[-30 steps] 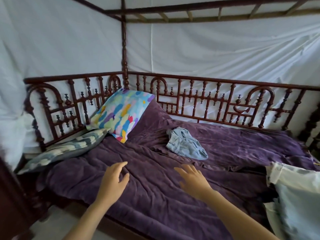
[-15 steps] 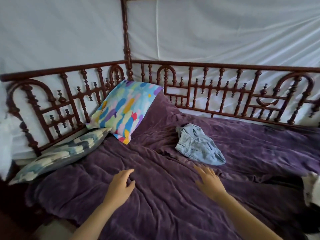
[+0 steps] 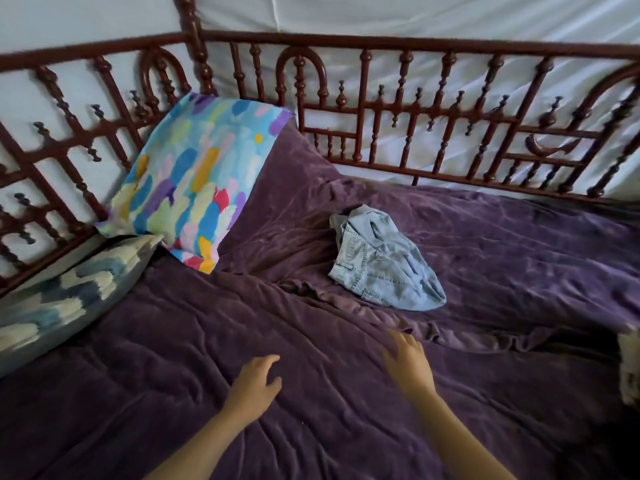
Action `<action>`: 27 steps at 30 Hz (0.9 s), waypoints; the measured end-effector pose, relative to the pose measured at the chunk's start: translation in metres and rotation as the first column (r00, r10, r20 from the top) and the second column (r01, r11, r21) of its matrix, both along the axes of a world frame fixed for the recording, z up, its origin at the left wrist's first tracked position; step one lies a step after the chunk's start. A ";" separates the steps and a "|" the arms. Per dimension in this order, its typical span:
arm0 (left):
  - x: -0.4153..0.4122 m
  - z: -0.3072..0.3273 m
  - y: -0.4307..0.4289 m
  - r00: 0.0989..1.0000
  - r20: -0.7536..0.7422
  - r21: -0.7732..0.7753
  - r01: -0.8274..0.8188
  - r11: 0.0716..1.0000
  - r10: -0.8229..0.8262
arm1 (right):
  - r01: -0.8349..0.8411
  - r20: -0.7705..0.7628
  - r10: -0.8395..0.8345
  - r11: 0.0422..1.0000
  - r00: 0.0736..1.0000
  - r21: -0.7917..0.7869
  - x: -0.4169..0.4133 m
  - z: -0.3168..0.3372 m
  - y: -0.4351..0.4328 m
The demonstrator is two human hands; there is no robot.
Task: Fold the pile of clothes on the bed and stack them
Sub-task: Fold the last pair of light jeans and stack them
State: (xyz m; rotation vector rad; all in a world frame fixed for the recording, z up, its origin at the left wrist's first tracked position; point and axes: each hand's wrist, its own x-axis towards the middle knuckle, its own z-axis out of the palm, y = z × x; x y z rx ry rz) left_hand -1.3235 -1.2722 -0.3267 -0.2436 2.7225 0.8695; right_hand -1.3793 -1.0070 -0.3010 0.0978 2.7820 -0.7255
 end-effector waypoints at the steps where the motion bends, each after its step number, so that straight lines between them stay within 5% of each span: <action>1: -0.016 -0.005 0.004 0.999 0.032 -0.007 0.033 0.999 -0.033 | 0.014 0.006 -0.014 1.000 1.000 0.003 -0.008 -0.002 0.000; 10: -0.200 -0.067 0.033 0.984 0.072 0.092 0.157 0.983 -0.164 | 0.058 0.133 -0.075 0.990 0.988 0.129 -0.127 -0.064 -0.009; 15: -0.302 -0.113 0.067 0.982 0.129 0.279 -0.168 0.945 0.136 | 0.050 0.169 -0.082 0.982 0.982 0.183 -0.186 -0.121 -0.001; 19: -0.364 -0.144 0.090 0.843 0.353 0.482 -0.535 0.694 0.405 | 0.093 0.065 -0.104 0.984 0.992 0.153 -0.230 -0.153 0.005; 23: -0.377 -0.160 0.099 0.815 0.403 0.500 -0.578 0.645 0.417 | -0.056 0.195 0.030 0.990 0.980 0.131 -0.252 -0.178 -0.007; 27: -0.363 -0.138 0.101 0.811 0.407 0.500 -0.583 0.641 0.420 | -0.008 0.231 -0.027 0.989 0.973 0.151 -0.241 -0.185 -0.028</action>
